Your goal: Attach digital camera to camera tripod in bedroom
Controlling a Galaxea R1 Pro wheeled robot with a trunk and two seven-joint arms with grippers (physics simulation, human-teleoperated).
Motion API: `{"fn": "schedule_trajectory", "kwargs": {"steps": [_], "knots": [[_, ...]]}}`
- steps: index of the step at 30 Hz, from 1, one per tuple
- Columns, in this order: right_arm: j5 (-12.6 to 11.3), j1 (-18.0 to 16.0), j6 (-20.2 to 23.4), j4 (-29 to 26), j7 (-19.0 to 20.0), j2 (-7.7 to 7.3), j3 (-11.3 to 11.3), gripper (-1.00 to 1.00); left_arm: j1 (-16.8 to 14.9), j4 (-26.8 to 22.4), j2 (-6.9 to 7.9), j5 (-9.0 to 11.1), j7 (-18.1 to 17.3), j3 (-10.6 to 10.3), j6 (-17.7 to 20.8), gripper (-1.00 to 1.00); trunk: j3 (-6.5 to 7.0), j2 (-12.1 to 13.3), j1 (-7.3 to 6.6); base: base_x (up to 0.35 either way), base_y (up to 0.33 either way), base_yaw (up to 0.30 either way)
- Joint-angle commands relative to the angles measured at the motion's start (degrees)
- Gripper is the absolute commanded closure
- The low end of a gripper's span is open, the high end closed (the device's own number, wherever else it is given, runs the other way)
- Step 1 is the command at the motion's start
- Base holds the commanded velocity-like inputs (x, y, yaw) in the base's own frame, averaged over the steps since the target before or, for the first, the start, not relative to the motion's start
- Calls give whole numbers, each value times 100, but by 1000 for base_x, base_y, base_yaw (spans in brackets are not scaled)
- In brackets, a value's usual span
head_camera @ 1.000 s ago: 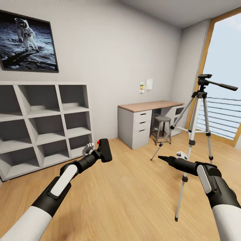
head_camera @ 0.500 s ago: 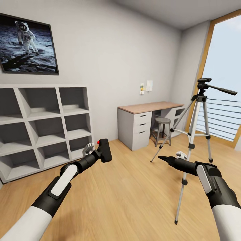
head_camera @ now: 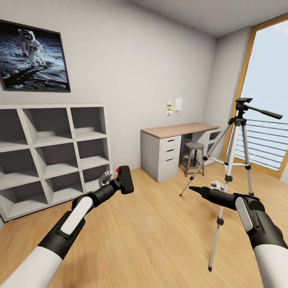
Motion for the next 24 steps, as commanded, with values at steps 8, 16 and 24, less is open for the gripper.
{"fn": "schedule_trajectory", "kwargs": {"steps": [8,16,24], "knots": [[6,-4,31,5,17,-10,-12,-100,-4,-11,11,62,52,-11,0,100,138,319,-177,0,0,0],[7,-4,31,7,17,-14,-13,-100,-4,-11,13,62,47,-11,0,100,281,640,-353,0,0,0],[7,-4,-6,7,17,-14,-13,-100,-4,-11,13,62,45,-11,0,100,425,961,-528,0,0,0]]}}
